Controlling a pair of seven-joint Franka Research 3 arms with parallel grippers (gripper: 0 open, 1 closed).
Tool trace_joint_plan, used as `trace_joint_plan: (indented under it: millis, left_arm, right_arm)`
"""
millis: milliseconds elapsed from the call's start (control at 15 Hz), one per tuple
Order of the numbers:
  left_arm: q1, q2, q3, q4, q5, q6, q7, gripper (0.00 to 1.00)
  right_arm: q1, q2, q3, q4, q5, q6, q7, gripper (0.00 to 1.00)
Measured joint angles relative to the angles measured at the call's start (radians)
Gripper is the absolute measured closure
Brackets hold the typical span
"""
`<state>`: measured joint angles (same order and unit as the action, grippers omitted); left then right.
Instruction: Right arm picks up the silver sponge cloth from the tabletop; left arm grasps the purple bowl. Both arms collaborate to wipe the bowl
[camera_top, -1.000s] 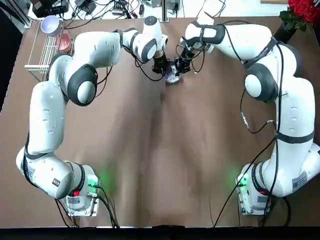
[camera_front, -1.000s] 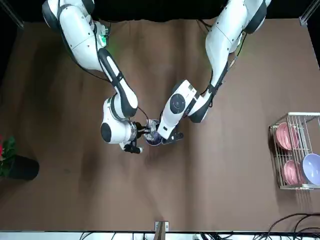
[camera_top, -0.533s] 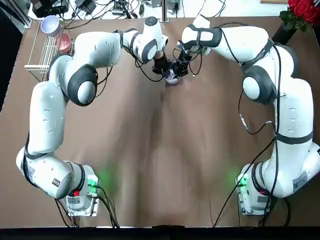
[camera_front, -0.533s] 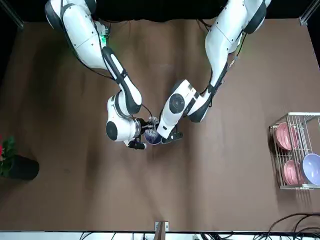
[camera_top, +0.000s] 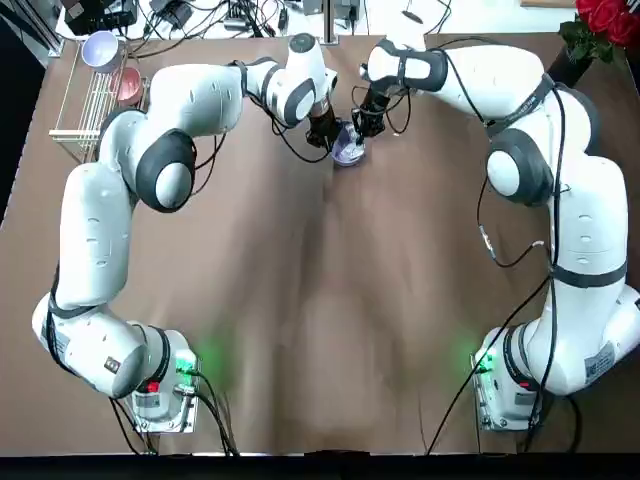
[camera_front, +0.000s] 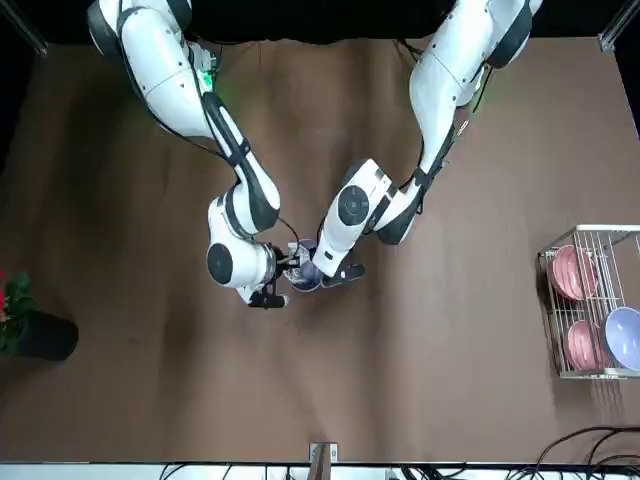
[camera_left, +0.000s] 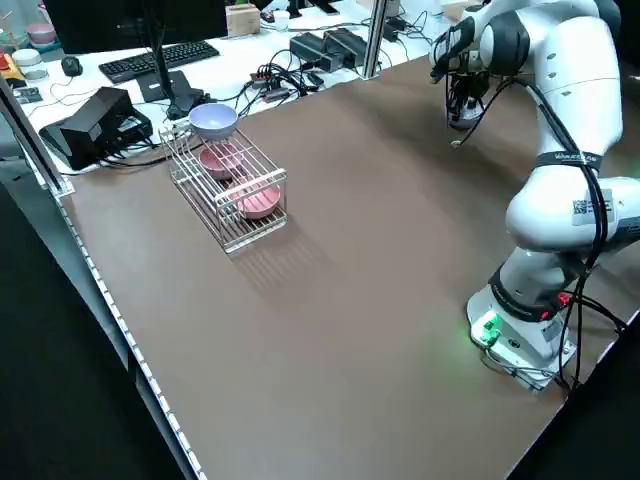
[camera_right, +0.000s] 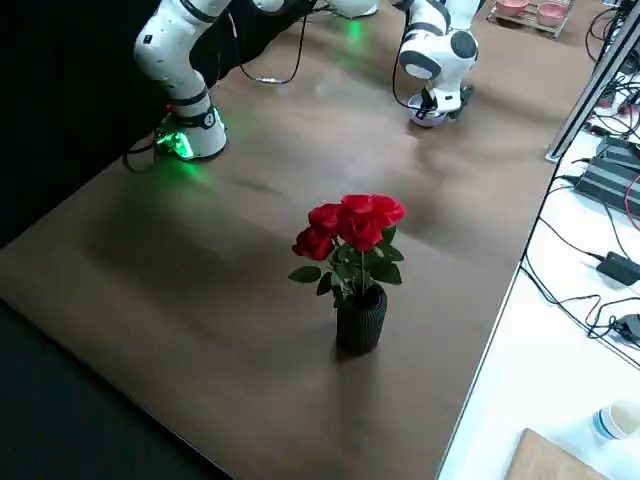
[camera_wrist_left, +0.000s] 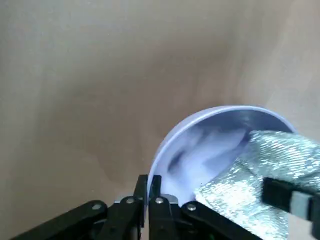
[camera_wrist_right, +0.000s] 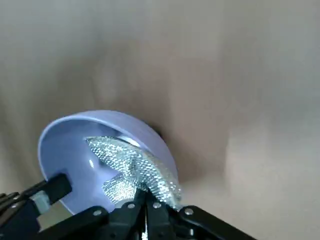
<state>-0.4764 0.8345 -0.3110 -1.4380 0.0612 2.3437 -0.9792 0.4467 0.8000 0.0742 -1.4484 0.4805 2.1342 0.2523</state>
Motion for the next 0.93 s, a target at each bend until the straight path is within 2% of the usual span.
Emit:
trace_joint_plan:
  millis: [267,467,533,600,733,933]
  left_arm:
    - [0.0,0.004,0.001,0.005,0.0,0.003,0.0,0.96]
    - [0.0,0.004,0.001,0.005,0.0,0.001,0.001,0.96]
    - [0.002,0.004,0.007,0.005,0.0,-0.004,0.002,0.96]
    - [0.005,0.004,0.008,0.006,0.001,-0.004,0.003,0.96]
    - [0.017,0.003,0.012,0.012,0.007,-0.005,0.015,0.96]
    - [0.054,-0.022,0.013,0.023,0.012,-0.063,0.099,0.96]
  right_arm:
    - [-0.011,-0.005,-0.002,0.03,-0.007,-0.063,0.001,0.98]
    - [-0.036,-0.02,-0.01,0.061,-0.015,-0.216,0.006,0.98]
    - [-0.086,-0.038,-0.022,0.084,-0.036,-0.363,0.004,0.98]
    - [-0.122,-0.044,-0.025,0.1,-0.046,-0.426,-0.007,0.98]
    - [-0.205,-0.051,-0.028,0.123,-0.084,-0.519,-0.052,0.98]
    - [-0.343,-0.052,-0.03,0.127,-0.18,-0.588,-0.191,0.98]
